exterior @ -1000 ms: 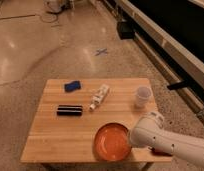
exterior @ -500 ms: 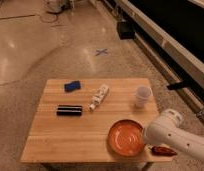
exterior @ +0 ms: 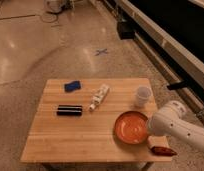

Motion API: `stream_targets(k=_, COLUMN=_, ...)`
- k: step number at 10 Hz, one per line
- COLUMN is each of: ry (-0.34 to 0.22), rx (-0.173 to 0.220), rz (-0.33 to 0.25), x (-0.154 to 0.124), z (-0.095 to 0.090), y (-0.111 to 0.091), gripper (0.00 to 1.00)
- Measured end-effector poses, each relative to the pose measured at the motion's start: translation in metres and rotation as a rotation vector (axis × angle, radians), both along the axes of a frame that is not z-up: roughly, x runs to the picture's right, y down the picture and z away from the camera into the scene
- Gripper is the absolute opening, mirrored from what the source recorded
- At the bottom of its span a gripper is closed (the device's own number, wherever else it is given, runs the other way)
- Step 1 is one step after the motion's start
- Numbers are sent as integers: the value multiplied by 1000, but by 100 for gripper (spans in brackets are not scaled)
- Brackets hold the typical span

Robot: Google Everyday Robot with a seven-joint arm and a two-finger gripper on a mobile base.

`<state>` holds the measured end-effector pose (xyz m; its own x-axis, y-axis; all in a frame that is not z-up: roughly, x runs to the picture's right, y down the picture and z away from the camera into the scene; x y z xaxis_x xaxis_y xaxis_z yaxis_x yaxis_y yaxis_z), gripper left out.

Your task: Drag the ceramic bowl in a circle

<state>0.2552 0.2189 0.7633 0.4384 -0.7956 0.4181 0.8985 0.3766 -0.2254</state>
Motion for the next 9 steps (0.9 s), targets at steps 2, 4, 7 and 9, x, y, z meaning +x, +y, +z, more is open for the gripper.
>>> stream_targets(k=2, ry=-20, rx=4, rz=-20, x=-26, z=10, y=-9, gripper=0)
stream_targets(k=4, ry=-38, rx=9, rz=-43, x=-53, z=20, y=-18, gripper=0)
stream_targets(k=7, ry=-73, rx=5, rz=-84, x=-93, z=29, y=-21, gripper=0)
stream_targets(k=9, ry=-102, rx=-9, rz=-113, x=-110, z=26, y=-9, gripper=0)
